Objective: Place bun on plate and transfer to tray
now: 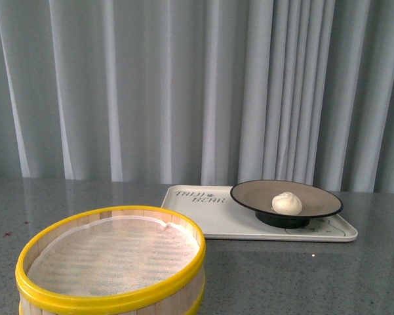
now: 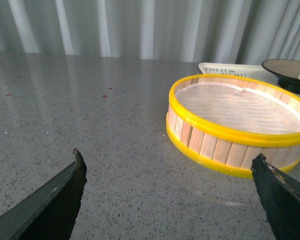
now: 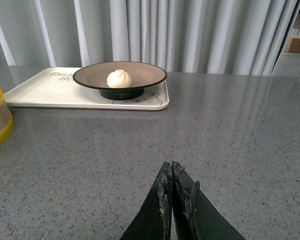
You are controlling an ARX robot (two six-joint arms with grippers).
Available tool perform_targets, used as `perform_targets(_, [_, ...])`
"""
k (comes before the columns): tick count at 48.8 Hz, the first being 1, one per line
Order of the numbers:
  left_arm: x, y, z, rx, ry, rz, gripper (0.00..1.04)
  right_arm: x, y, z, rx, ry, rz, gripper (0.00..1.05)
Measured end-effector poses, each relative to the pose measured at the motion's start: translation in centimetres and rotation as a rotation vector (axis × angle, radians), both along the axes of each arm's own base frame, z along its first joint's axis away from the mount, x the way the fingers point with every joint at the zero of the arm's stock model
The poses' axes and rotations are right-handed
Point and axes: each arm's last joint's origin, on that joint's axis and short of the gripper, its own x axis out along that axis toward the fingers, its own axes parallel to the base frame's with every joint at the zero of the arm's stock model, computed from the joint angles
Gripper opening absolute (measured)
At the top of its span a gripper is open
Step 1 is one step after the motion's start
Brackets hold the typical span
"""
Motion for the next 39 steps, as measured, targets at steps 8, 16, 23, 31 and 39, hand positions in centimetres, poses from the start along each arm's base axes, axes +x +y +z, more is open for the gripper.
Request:
perform_targets(8, [0.0,0.0,0.0,0.0,0.0,0.0,0.98,-0.6,0.0,0.0,0.0,0.0,0.0,0.02])
perform_targets(16, [0.0,0.0,0.0,0.0,0.0,0.0,0.98,-1.0,0.0,0.0,0.0,-0.002,0.0,0.02])
perform_targets(23, [0.0,0.0,0.0,0.0,0.0,0.0,0.98,-1.2,0.0,0.0,0.0,-0.001,0.0,0.02])
perform_targets(31, [0.0,0.0,0.0,0.0,0.0,0.0,0.98,-1.5,0.0,0.0,0.0,-0.001,0.0,0.02])
perform_targets(39, [0.0,0.0,0.0,0.0,0.0,0.0,0.98,-2.5,0.0,-0.2,0.0,0.002,0.002,0.02])
